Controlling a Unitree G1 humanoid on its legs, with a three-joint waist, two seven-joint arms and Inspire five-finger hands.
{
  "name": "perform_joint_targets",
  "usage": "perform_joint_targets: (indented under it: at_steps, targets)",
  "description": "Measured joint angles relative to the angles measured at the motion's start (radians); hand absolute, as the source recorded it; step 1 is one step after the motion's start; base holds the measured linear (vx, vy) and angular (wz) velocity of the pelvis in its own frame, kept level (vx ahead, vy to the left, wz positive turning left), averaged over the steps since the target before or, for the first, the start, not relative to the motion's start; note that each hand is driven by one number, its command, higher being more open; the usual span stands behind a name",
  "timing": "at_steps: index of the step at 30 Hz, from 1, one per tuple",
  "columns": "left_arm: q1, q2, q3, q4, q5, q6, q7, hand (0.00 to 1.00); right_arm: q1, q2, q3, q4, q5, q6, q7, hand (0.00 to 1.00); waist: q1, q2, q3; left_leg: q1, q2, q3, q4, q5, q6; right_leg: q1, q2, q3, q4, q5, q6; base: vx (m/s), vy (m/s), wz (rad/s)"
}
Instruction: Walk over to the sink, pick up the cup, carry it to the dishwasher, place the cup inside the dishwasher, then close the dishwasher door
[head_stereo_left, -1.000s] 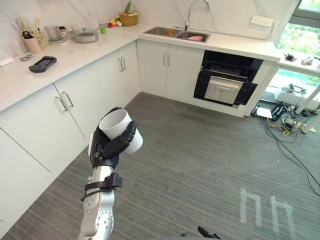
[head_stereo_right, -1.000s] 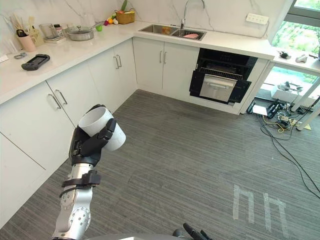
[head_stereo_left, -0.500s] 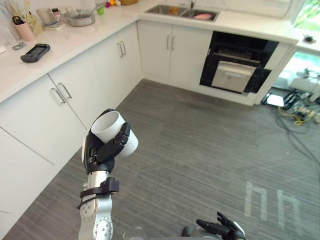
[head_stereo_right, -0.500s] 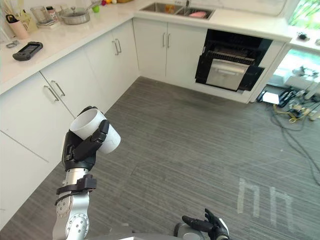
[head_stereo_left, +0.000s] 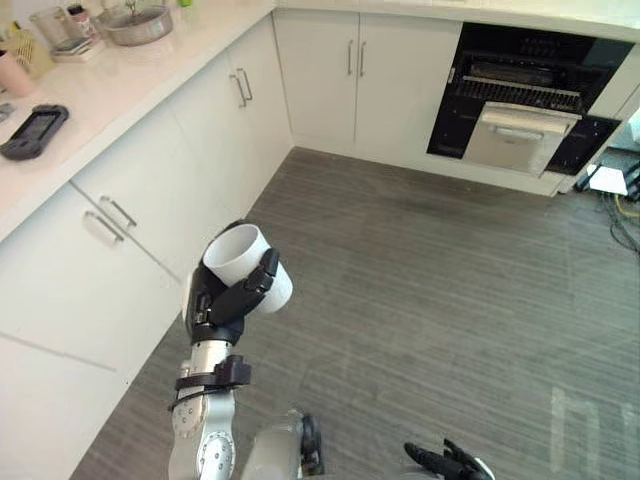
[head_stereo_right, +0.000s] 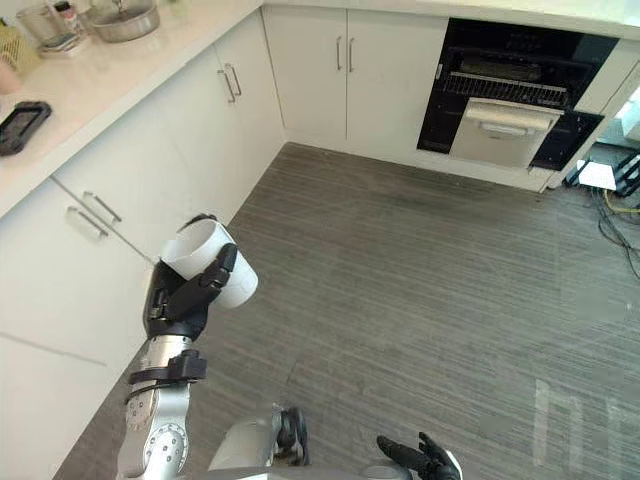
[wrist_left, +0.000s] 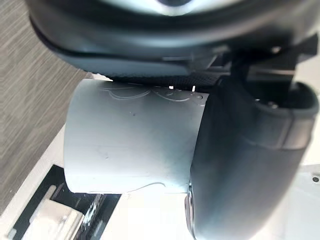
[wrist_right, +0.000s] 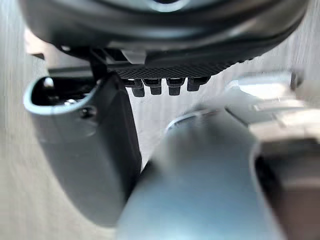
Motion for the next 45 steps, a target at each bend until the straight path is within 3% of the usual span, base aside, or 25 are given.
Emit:
perform_joint_targets:
  at_steps: [1,3,4,6,8,10,11,12,13,16,18,21,23,27,29,31,32,33,34,37,38,39,40,42,45]
  targets:
    - [-0.002,0.007,-0.020,-0.001,0.000,-0.001,-0.006,0.00,0.005,0.005,-0.006,-0.010,0.017,-0.004,-0.006,1.00,-0.005,0.002,-0.005,0.035,-0.008,-0.008,-0.026,-0.008,0.006,-0.035,-0.001,0.015,0.076,0.054,-0.006,0.47,0.160,0.24]
    - [-0.002,0.026,-0.068,-0.004,0.015,-0.008,-0.007,0.00,0.021,0.013,-0.006,-0.044,0.044,-0.010,-0.011,1.00,-0.012,0.013,-0.016,0.140,-0.014,-0.031,-0.120,-0.013,0.010,-0.142,0.065,0.017,0.238,-0.042,-0.010,0.52,0.118,0.16]
    - [-0.003,0.032,-0.100,-0.004,0.025,-0.015,-0.004,0.00,0.024,0.025,-0.004,-0.076,0.044,-0.028,-0.030,1.00,-0.031,0.027,-0.017,0.251,-0.002,-0.046,-0.233,0.000,-0.005,-0.227,0.165,-0.044,0.217,-0.137,-0.005,0.51,0.065,0.01]
    - [-0.010,0.033,-0.120,0.002,0.039,-0.017,-0.002,0.00,0.027,0.047,-0.006,-0.099,0.057,-0.033,-0.042,1.00,-0.039,0.038,-0.015,0.334,0.024,-0.043,-0.317,0.005,-0.013,-0.302,0.270,-0.102,0.100,-0.190,-0.016,0.61,0.032,-0.07]
    - [-0.038,0.043,-0.139,0.029,0.043,-0.019,-0.001,0.00,0.031,0.068,-0.012,-0.135,0.127,-0.007,-0.056,1.00,-0.066,0.046,-0.005,0.410,0.057,-0.047,-0.372,0.006,-0.017,-0.368,0.369,-0.169,-0.146,-0.176,-0.011,0.53,-0.009,0.19]
    - [-0.064,0.054,-0.167,0.051,0.050,-0.010,0.001,0.00,0.037,0.079,-0.027,-0.144,0.184,0.023,-0.118,1.00,-0.084,0.042,0.005,0.489,0.065,-0.051,-0.396,0.001,-0.033,-0.411,0.421,-0.183,-0.396,-0.049,-0.008,0.63,-0.047,0.26]
    - [-0.055,0.062,-0.182,0.047,0.052,-0.009,-0.001,0.00,0.075,0.081,-0.022,-0.137,0.192,0.040,-0.182,1.00,-0.085,0.022,-0.004,0.554,0.036,-0.040,-0.382,-0.018,-0.070,-0.399,0.426,-0.192,-0.514,0.219,-0.100,0.55,-0.033,0.04]
    - [-0.050,0.055,-0.182,0.052,0.054,-0.007,-0.004,0.00,0.082,0.068,-0.022,-0.121,0.190,0.043,-0.201,1.00,-0.081,0.039,-0.009,0.573,0.046,-0.036,-0.365,-0.028,-0.086,-0.398,0.434,-0.195,-0.472,0.186,-0.239,0.69,-0.040,-0.26]
    - [-0.043,0.038,-0.174,0.047,0.055,-0.005,-0.001,0.00,0.074,0.056,-0.017,-0.107,0.188,0.056,-0.224,1.00,-0.075,0.079,-0.008,0.573,0.076,-0.024,-0.331,-0.024,-0.097,-0.405,0.452,-0.204,-0.422,0.135,-0.242,0.68,-0.071,-0.40]
    - [-0.056,0.039,-0.146,0.035,0.059,-0.006,-0.002,0.00,0.086,0.050,0.006,-0.157,0.164,0.090,-0.301,1.00,-0.077,0.097,-0.002,0.542,0.124,0.020,-0.120,0.072,-0.116,-0.358,0.506,-0.173,-0.363,0.001,-0.226,0.65,-0.103,-0.49]
    - [-0.030,0.031,-0.142,-0.017,0.060,-0.006,-0.004,0.00,0.117,0.062,0.040,-0.257,0.161,0.114,-0.375,1.00,-0.062,0.102,-0.002,0.402,0.215,-0.001,0.309,0.292,-0.132,-0.240,0.579,-0.127,-0.404,-0.075,-0.223,0.64,-0.110,-0.58]
    - [0.016,0.015,-0.157,-0.115,0.060,-0.007,-0.062,0.00,0.138,0.058,0.082,-0.336,0.161,0.112,-0.426,1.00,-0.020,0.099,-0.003,0.049,0.317,-0.051,0.800,0.253,-0.078,-0.101,0.637,-0.077,-0.497,-0.105,-0.229,0.44,-0.067,-0.39]
    - [0.048,0.021,-0.154,-0.118,0.060,-0.019,-0.088,0.00,0.137,0.054,0.087,-0.336,0.160,0.088,-0.428,1.00,0.006,0.087,-0.014,-0.078,0.319,-0.044,0.754,0.168,-0.075,-0.005,0.644,-0.022,-0.580,-0.104,-0.223,0.45,-0.047,-0.68]
    - [0.071,0.038,-0.142,-0.114,0.057,-0.030,-0.112,0.00,0.093,0.025,0.116,-0.326,0.159,0.040,-0.411,1.00,0.027,0.076,-0.025,-0.115,0.191,-0.036,0.164,0.078,-0.086,0.124,0.599,0.088,-0.657,-0.115,-0.197,0.52,0.009,-0.61]
    - [0.083,0.038,-0.153,-0.113,0.059,-0.036,-0.123,0.00,0.036,0.019,0.114,-0.308,0.159,0.008,-0.413,1.00,0.033,0.055,-0.032,-0.111,0.036,-0.157,-0.262,0.220,-0.093,0.142,0.563,0.184,-0.654,-0.133,-0.164,0.50,0.095,-0.82]
    - [0.103,0.039,-0.164,-0.110,0.060,-0.039,-0.119,0.00,-0.005,0.025,0.114,-0.288,0.159,-0.020,-0.421,1.00,0.046,0.047,-0.039,-0.101,-0.026,-0.253,-0.439,0.389,-0.081,0.144,0.563,0.271,-0.622,-0.148,-0.138,0.55,0.128,-1.04]
    - [0.116,0.037,-0.168,-0.108,0.060,-0.039,-0.118,0.00,-0.015,0.033,0.113,-0.281,0.159,-0.039,-0.431,1.00,0.045,0.066,-0.051,-0.079,-0.027,-0.260,-0.528,0.526,-0.049,0.141,0.586,0.305,-0.552,-0.188,-0.080,0.57,0.132,-0.94]
    - [0.120,0.036,-0.167,-0.105,0.060,-0.042,-0.119,0.00,-0.020,0.044,0.109,-0.266,0.157,-0.049,-0.434,1.00,0.041,0.058,-0.049,-0.066,-0.014,-0.239,-0.529,0.556,-0.023,0.134,0.592,0.315,-0.486,-0.226,-0.036,0.64,0.096,-0.83]
    - [0.097,0.047,-0.143,-0.052,0.060,-0.039,-0.115,0.00,-0.034,0.066,0.110,-0.248,0.148,-0.054,-0.438,1.00,0.032,-0.004,-0.038,-0.042,-0.050,-0.234,-0.455,0.482,-0.010,0.086,0.516,0.307,-0.301,-0.317,-0.028,0.48,0.051,-0.74]
    - [0.082,0.041,-0.122,0.012,0.052,-0.037,-0.117,0.00,-0.005,0.064,0.071,-0.257,0.132,-0.100,-0.444,1.00,0.005,0.007,-0.036,0.003,-0.046,-0.181,-0.287,0.320,-0.020,0.071,0.356,0.244,-0.162,-0.304,-0.017,0.38,0.126,-0.82]
    - [0.054,0.061,-0.116,0.008,0.051,-0.037,-0.139,0.00,0.020,0.069,0.034,-0.262,0.132,-0.116,-0.458,1.00,0.000,-0.012,-0.030,0.037,-0.051,-0.155,-0.220,0.238,-0.023,0.047,0.301,0.216,-0.071,-0.171,0.006,0.27,0.153,-0.59]
    - [0.044,0.065,-0.117,0.006,0.051,-0.037,-0.150,0.00,0.030,0.067,0.021,-0.263,0.132,-0.118,-0.466,1.00,0.000,-0.020,-0.026,0.055,-0.050,-0.141,-0.216,0.217,-0.022,0.018,0.277,0.184,-0.005,-0.134,-0.011,0.28,0.161,-0.78]
    - [0.043,0.064,-0.117,-0.011,0.054,-0.037,-0.160,0.00,0.038,0.056,-0.004,-0.264,0.130,-0.121,-0.478,1.00,0.002,-0.012,-0.029,0.100,-0.040,-0.113,-0.237,0.183,-0.015,-0.043,0.219,0.102,0.107,-0.014,-0.057,0.17,0.086,-0.74]
    - [0.046,0.065,-0.120,-0.040,0.083,-0.040,-0.151,0.00,0.056,0.023,-0.005,-0.268,0.120,-0.130,-0.487,1.00,-0.004,0.026,-0.050,0.181,-0.003,-0.064,-0.332,0.186,-0.012,-0.106,0.162,-0.003,0.183,0.143,-0.086,0.26,0.101,-1.01]
    - [0.003,0.086,-0.072,-0.061,0.089,-0.059,-0.105,0.00,0.041,0.033,0.024,-0.353,0.071,-0.135,-0.481,1.00,-0.021,0.058,-0.058,0.243,0.084,0.006,-0.413,0.188,-0.031,-0.206,0.192,-0.171,0.083,-0.128,0.009,0.33,-0.005,-1.20]
